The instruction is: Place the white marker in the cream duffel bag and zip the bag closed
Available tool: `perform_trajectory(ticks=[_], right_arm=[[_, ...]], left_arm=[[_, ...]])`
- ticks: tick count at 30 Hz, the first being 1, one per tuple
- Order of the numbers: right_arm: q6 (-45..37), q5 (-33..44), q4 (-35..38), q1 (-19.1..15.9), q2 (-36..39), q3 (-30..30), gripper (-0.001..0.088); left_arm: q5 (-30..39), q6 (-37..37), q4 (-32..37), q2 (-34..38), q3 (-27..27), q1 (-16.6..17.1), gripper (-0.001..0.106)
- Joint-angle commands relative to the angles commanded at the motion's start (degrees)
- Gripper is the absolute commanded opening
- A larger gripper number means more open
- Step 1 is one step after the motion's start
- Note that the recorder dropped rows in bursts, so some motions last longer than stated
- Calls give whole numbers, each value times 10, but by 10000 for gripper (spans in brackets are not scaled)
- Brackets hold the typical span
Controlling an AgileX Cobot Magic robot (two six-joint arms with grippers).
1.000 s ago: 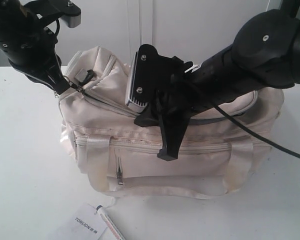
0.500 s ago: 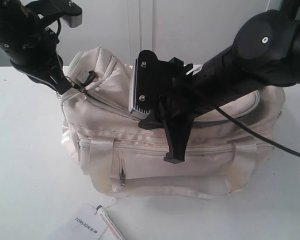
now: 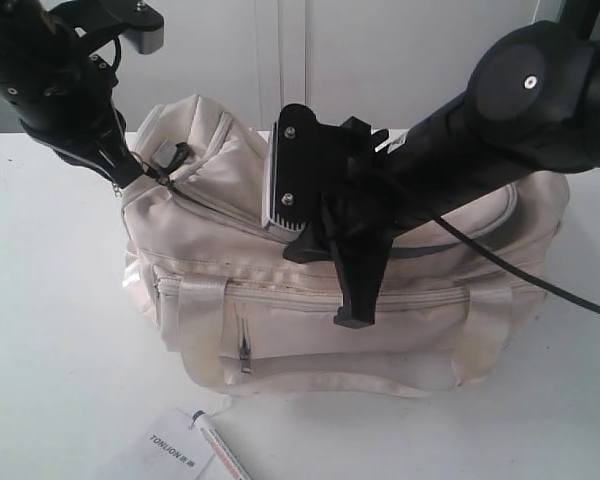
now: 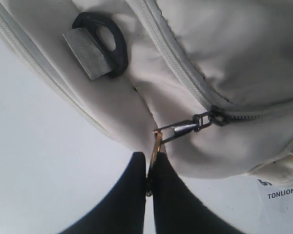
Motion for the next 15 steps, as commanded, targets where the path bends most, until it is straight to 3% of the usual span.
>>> perform_trajectory(ticks=[4, 10, 15], right_arm=[[2, 0, 7, 0, 0, 0, 285], [2, -2, 27, 0, -1, 0, 396], [43, -25, 38, 0, -15, -1, 412]], left_arm=[[0, 0, -11, 0, 0, 0, 23], [-3, 0, -19, 0, 0, 0, 328], [0, 0, -19, 0, 0, 0, 505]])
